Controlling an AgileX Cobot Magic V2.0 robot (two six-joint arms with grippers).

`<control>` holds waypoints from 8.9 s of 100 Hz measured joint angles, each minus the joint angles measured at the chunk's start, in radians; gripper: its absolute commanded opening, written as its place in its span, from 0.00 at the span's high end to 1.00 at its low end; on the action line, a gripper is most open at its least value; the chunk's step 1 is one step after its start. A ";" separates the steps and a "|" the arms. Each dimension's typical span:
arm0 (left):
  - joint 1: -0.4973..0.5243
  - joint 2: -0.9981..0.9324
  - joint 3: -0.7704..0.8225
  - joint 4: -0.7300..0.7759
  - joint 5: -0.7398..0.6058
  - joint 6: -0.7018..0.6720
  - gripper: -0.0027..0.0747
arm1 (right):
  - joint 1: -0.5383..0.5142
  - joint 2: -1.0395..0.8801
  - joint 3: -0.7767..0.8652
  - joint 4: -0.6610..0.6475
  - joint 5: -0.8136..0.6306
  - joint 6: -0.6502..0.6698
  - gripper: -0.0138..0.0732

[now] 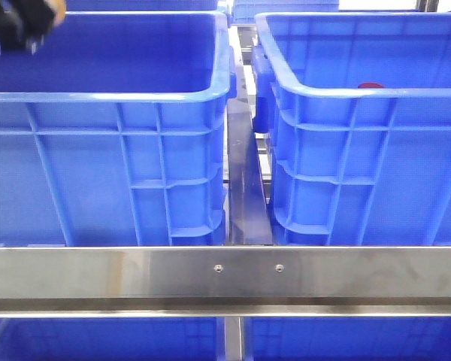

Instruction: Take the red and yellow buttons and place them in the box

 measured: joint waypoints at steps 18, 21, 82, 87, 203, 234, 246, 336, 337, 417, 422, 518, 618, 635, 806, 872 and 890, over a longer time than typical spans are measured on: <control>-0.149 -0.134 0.013 0.000 0.037 0.011 0.99 | 0.000 0.000 0.000 0.000 0.000 0.002 0.92; -0.175 -0.156 0.013 -0.002 0.039 0.011 0.99 | 0.000 0.000 0.000 0.000 0.000 0.002 0.92; -0.603 -0.202 0.013 -0.010 0.052 0.017 0.99 | 0.000 0.000 0.000 0.000 0.117 0.000 0.50; -0.603 -0.198 0.013 -0.010 0.052 0.017 0.99 | 0.000 0.000 0.000 0.000 0.135 0.000 0.38; -0.605 -0.197 0.013 -0.004 0.052 0.017 0.99 | 0.066 0.462 -0.218 0.144 1.024 0.423 0.15; -0.605 -0.197 0.013 -0.004 0.052 0.017 0.99 | 0.128 0.536 -0.260 0.141 1.026 0.446 0.17; -0.605 -0.197 0.013 -0.004 0.052 0.017 0.99 | 0.128 0.540 -0.264 0.140 1.030 0.454 0.28; -0.607 -0.197 0.013 -0.004 0.053 0.017 0.49 | 0.128 0.546 -0.263 0.131 1.029 0.479 0.57; -0.607 -0.197 0.013 -0.004 0.055 0.017 0.47 | 0.128 0.546 -0.263 0.131 1.031 0.479 0.57; -0.600 -0.286 0.013 0.078 0.071 -0.037 0.41 | 0.128 0.546 -0.313 0.131 0.996 0.446 0.57; -0.588 -0.295 0.013 0.113 0.079 -0.065 0.41 | 0.128 0.546 -0.323 0.131 0.985 0.438 0.57; 0.083 -0.898 0.465 0.252 0.083 -0.253 0.41 | 0.128 0.546 -0.332 0.132 0.901 0.412 0.57; 0.086 -1.083 0.557 0.283 0.021 -0.261 0.99 | -0.449 0.563 -0.334 0.149 0.464 0.037 0.57; 0.086 -1.083 0.557 0.285 0.021 -0.261 0.99 | -0.449 0.664 -0.376 0.158 0.334 -0.081 0.57; 0.086 -1.083 0.557 0.292 0.021 -0.261 0.99 | -0.417 1.231 -0.724 0.181 0.361 -0.211 0.25; 0.086 -1.083 0.557 0.293 0.021 -0.261 0.99 | -0.417 0.801 -0.520 0.043 0.362 -0.211 0.26; 0.086 -1.083 0.557 0.293 0.021 -0.261 0.99 | -0.417 0.615 -0.414 0.035 0.362 -0.211 0.26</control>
